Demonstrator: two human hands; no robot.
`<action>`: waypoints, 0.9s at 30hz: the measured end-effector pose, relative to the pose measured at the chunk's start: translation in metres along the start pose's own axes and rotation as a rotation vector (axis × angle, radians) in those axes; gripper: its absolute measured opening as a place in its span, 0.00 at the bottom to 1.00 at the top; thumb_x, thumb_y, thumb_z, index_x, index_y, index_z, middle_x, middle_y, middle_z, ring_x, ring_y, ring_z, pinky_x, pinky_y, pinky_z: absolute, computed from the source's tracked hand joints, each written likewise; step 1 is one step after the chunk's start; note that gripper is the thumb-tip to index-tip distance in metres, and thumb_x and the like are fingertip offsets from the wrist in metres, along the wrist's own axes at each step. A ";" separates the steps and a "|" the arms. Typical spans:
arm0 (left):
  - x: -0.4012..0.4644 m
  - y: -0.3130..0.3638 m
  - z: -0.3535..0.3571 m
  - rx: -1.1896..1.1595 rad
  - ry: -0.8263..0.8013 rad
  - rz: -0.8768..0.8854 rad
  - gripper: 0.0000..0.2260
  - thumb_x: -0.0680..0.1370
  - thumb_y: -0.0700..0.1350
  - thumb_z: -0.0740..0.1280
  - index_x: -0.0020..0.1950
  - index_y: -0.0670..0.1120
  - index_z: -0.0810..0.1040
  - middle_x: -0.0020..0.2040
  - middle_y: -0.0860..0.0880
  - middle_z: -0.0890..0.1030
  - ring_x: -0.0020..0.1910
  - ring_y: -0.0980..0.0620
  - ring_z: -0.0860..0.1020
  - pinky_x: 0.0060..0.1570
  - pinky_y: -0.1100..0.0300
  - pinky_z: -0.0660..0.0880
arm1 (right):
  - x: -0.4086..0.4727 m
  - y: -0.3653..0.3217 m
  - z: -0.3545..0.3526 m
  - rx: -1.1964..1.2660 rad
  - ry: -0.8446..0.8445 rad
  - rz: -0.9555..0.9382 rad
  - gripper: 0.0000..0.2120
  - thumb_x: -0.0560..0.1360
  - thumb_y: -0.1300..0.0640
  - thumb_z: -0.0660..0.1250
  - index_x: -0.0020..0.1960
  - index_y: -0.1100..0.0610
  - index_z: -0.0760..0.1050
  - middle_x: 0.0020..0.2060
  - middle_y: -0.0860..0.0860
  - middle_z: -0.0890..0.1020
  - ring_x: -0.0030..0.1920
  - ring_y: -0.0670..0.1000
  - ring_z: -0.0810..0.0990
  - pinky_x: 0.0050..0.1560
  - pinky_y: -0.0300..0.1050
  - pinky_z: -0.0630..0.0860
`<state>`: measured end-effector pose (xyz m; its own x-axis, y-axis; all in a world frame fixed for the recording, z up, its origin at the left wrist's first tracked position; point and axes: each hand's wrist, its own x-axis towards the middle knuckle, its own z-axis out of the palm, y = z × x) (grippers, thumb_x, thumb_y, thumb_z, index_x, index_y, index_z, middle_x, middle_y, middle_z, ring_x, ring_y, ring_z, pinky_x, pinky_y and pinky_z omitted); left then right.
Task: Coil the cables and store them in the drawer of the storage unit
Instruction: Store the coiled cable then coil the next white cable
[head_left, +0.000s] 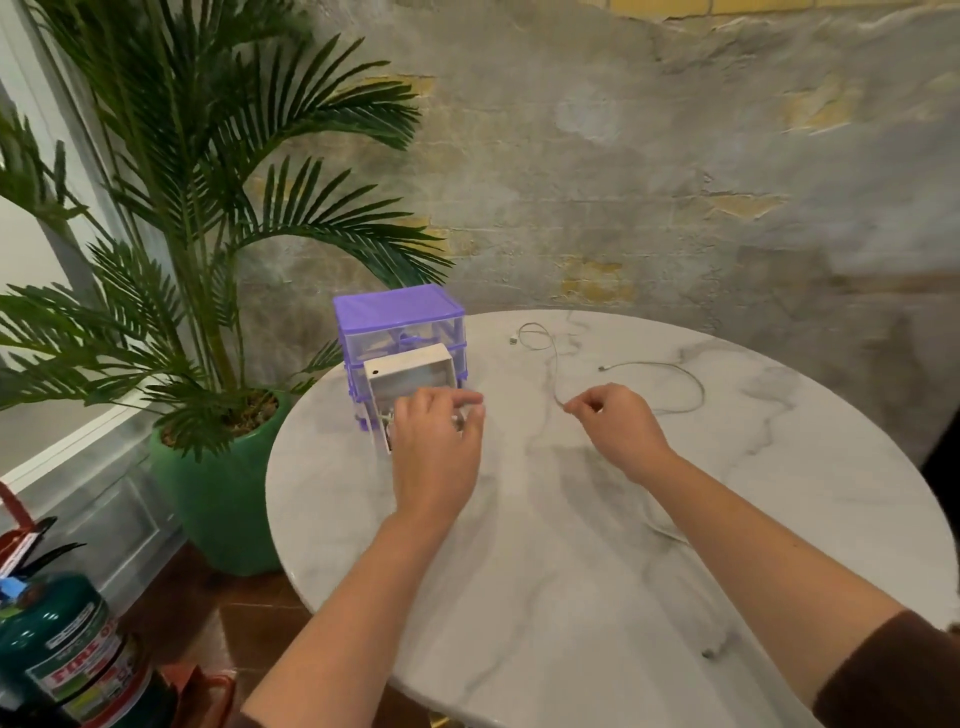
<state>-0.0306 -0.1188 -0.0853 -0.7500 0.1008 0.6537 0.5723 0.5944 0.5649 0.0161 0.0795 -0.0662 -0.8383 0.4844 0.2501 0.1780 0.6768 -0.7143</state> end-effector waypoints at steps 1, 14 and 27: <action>-0.002 0.006 0.007 -0.030 -0.037 0.051 0.04 0.78 0.48 0.67 0.50 0.52 0.81 0.48 0.54 0.78 0.51 0.49 0.71 0.54 0.60 0.65 | 0.002 0.008 -0.006 -0.053 0.038 -0.006 0.09 0.79 0.56 0.63 0.51 0.54 0.82 0.43 0.47 0.78 0.46 0.51 0.79 0.42 0.43 0.71; -0.012 0.040 0.064 -0.212 -0.504 -0.004 0.09 0.79 0.44 0.64 0.57 0.53 0.78 0.49 0.56 0.76 0.47 0.57 0.75 0.55 0.59 0.72 | 0.012 0.066 -0.022 -0.340 -0.044 0.119 0.19 0.75 0.66 0.59 0.59 0.53 0.80 0.59 0.52 0.78 0.58 0.55 0.78 0.55 0.46 0.74; -0.010 0.037 0.068 -0.148 -0.525 0.012 0.13 0.82 0.54 0.59 0.49 0.54 0.82 0.52 0.56 0.70 0.57 0.57 0.64 0.53 0.67 0.60 | 0.018 0.037 -0.037 0.189 -0.115 -0.088 0.09 0.75 0.61 0.70 0.44 0.47 0.83 0.41 0.47 0.83 0.37 0.39 0.75 0.40 0.29 0.67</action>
<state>-0.0241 -0.0432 -0.1056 -0.7860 0.5147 0.3426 0.5942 0.4759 0.6484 0.0266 0.1338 -0.0639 -0.9015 0.3546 0.2481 0.0111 0.5921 -0.8058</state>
